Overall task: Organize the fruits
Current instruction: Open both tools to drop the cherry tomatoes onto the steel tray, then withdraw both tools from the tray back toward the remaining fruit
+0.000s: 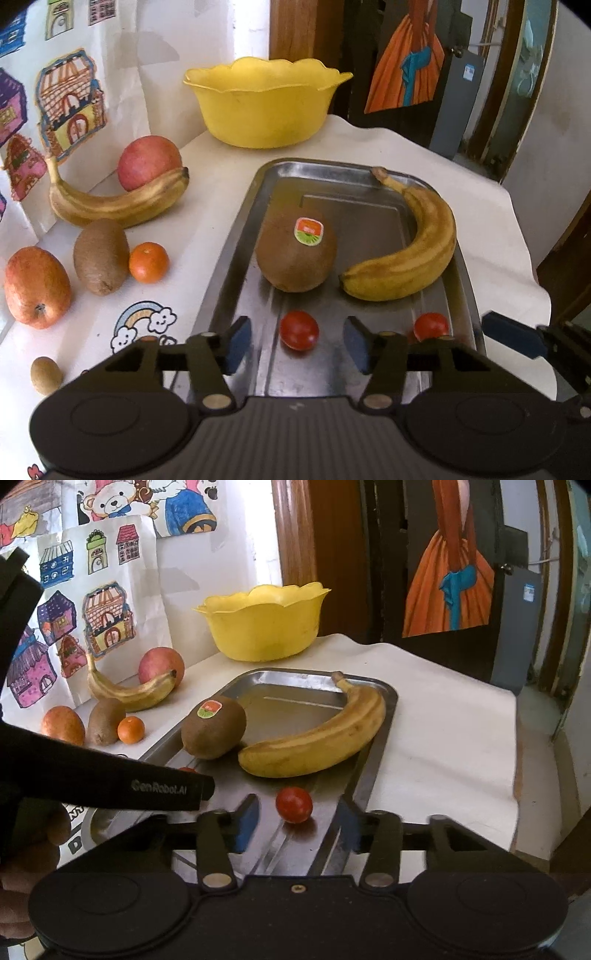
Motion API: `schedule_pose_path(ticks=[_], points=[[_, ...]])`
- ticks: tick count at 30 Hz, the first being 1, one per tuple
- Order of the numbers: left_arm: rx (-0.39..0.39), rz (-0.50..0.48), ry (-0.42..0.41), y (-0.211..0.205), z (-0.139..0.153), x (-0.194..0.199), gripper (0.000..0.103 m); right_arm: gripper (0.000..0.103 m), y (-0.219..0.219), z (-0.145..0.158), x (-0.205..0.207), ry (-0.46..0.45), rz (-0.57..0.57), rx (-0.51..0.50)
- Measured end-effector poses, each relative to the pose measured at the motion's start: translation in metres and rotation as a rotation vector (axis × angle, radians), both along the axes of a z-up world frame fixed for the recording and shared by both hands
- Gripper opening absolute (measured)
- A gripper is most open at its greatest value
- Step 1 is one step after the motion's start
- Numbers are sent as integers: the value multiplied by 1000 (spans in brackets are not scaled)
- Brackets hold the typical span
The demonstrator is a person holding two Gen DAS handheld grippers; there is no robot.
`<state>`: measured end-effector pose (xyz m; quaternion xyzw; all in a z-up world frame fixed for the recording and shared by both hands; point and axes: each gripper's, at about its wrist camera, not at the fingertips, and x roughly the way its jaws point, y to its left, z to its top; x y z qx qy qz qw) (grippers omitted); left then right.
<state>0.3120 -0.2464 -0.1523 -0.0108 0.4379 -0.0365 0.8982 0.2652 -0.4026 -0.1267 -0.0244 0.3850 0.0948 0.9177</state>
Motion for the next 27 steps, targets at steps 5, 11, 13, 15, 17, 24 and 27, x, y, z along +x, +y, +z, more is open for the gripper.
schedule_pose_path(ticks=[5, 11, 13, 15, 17, 24, 27], points=[[-36, 24, -21, 18, 9, -5, 83, 64, -2, 7, -9, -8, -56, -29], [-21, 33, -94, 49, 29, -21, 101, 99, 8, 24, -26, -33, -167, -23], [-14, 35, -111, 62, 35, -28, 102, 102, 17, 31, -33, -49, -204, -19], [-10, 42, -124, 79, 40, -35, 102, 102, 29, 36, -39, -55, -233, -33], [-6, 48, -134, 95, 43, -43, 102, 102, 42, 40, -46, -62, -256, -44], [4, 76, -121, 152, 46, -78, 102, 102, 99, 44, -73, -42, -260, -83], [7, 82, -108, 174, 44, -93, 102, 102, 121, 44, -86, -26, -239, -89]])
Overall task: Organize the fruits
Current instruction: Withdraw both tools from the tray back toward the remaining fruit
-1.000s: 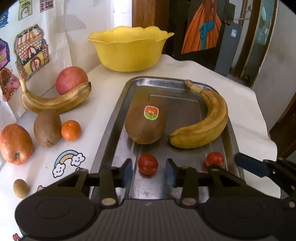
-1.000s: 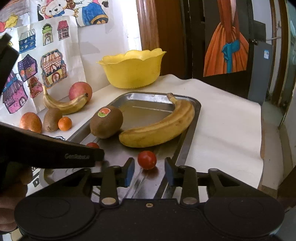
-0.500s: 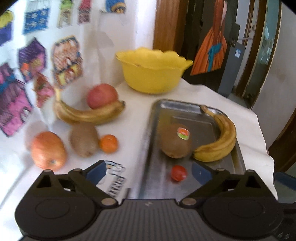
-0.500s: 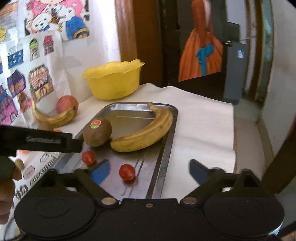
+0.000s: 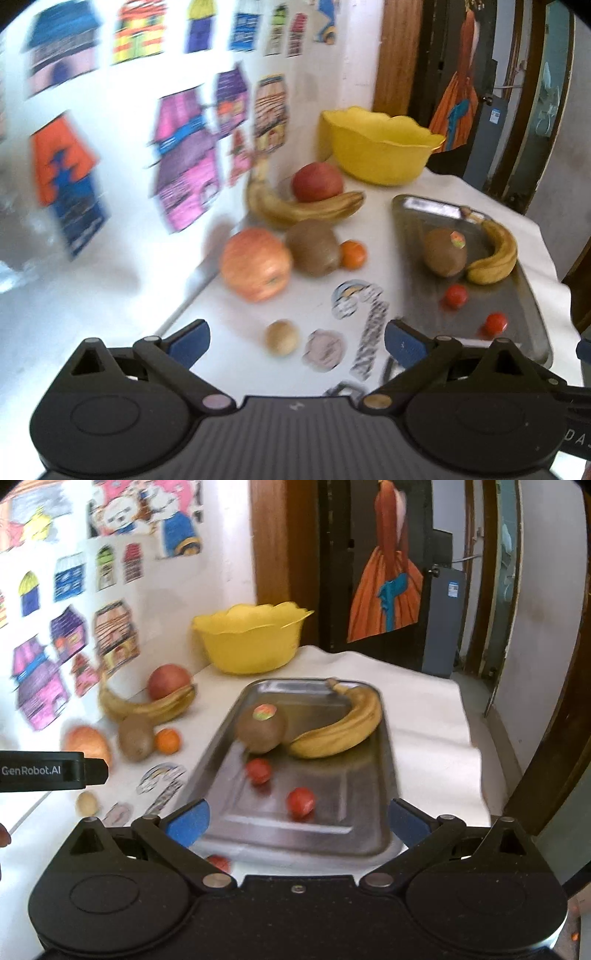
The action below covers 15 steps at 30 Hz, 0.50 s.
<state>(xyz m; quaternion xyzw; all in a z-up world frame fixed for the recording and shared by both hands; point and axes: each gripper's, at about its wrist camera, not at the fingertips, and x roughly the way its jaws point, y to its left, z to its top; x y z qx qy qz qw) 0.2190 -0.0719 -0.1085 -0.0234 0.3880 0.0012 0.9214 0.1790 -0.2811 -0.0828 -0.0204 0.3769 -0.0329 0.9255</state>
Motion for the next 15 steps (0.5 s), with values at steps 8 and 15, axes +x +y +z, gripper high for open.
schedule_pose_path(ticks=[8, 15], points=[[24, 41, 44, 37, -11, -24, 102, 102, 50, -14, -23, 74, 23, -41], [36, 54, 58, 45, -13, -27, 102, 102, 65, -21, -26, 122, 9, -65]])
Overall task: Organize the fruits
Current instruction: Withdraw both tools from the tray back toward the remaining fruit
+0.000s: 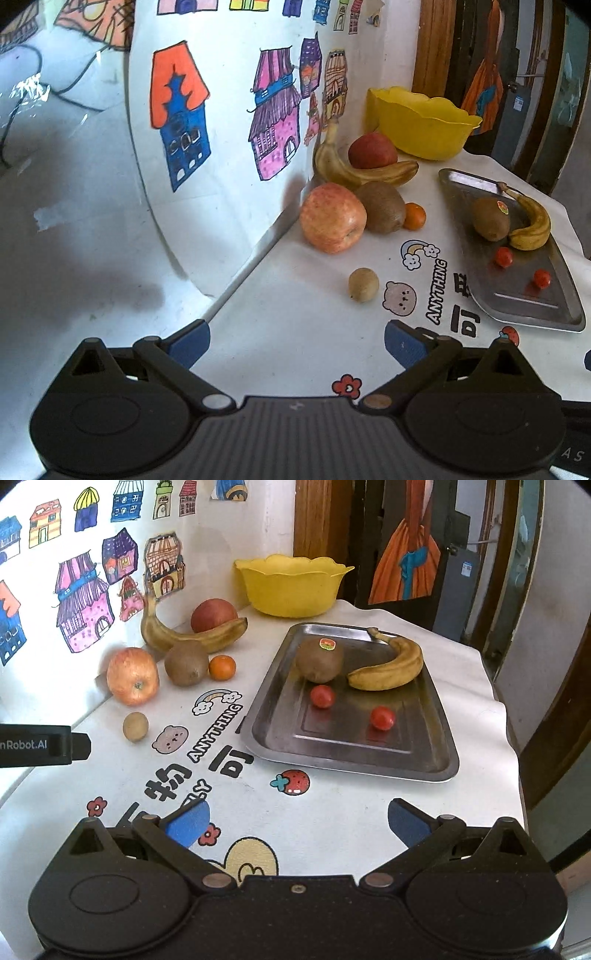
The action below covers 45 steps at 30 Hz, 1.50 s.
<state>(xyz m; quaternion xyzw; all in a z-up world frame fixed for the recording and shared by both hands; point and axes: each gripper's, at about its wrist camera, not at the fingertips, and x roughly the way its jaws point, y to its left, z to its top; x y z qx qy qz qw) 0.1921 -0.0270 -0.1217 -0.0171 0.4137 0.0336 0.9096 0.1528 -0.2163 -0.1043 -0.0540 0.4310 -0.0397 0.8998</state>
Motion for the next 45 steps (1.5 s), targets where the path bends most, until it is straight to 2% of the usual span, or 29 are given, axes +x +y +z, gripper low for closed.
schedule_pose_path(ticks=[12, 21, 26, 33, 38, 45], points=[[26, 10, 13, -13, -3, 7, 102, 102, -7, -1, 9, 20, 18, 1], [32, 91, 37, -35, -11, 24, 102, 102, -23, -2, 34, 36, 104, 34], [51, 136, 37, -50, -19, 33, 102, 102, -39, -1, 53, 14, 159, 58], [66, 143, 9, -68, -23, 41, 102, 102, -61, 0, 72, -40, 271, 166], [80, 172, 11, -74, -26, 48, 102, 102, -65, 3, 87, -67, 336, 160], [94, 179, 26, -74, -30, 55, 102, 102, -66, 7, 105, -78, 359, 164]])
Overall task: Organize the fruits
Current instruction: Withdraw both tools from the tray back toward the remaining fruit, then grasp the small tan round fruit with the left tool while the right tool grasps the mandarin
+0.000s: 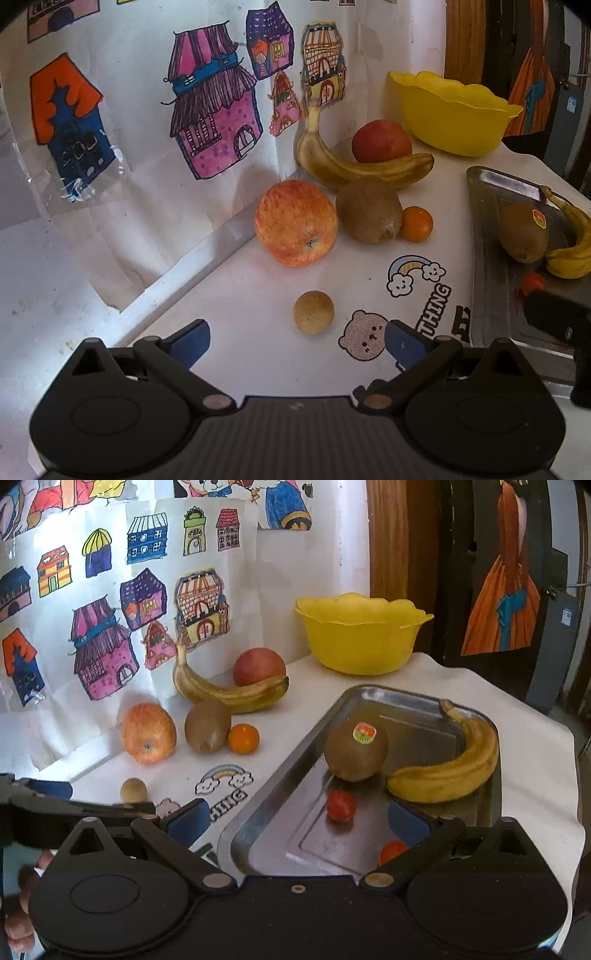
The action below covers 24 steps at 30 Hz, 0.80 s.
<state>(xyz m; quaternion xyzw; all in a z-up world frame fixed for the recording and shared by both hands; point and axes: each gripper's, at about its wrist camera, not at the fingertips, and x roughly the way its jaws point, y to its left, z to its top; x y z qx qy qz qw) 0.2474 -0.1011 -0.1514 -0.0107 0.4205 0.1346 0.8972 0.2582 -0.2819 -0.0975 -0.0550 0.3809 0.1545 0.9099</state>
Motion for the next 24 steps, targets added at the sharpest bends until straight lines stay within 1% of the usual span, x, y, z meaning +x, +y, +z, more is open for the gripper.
schedule_pose_path(ticks=[7, 10, 13, 16, 19, 22, 24], points=[[-3, -35, -16, 3, -2, 4, 102, 102, 8, -1, 14, 1, 64, 9], [-18, -72, -40, 6, -6, 1, 102, 102, 13, -6, 23, 10, 101, -1], [-21, -122, -58, 7, -9, -1, 102, 102, 17, -13, 31, 27, 108, -2], [-25, -162, -67, 9, -10, 0, 101, 102, 22, -15, 40, 10, 122, -14], [-34, -177, -79, 11, -12, 2, 101, 102, 29, -17, 53, 10, 131, -19], [-50, -180, -64, 12, -16, 6, 97, 102, 40, -22, 64, 4, 159, -32], [-64, -188, -55, 13, -17, 7, 94, 102, 45, -27, 73, 19, 185, -33]])
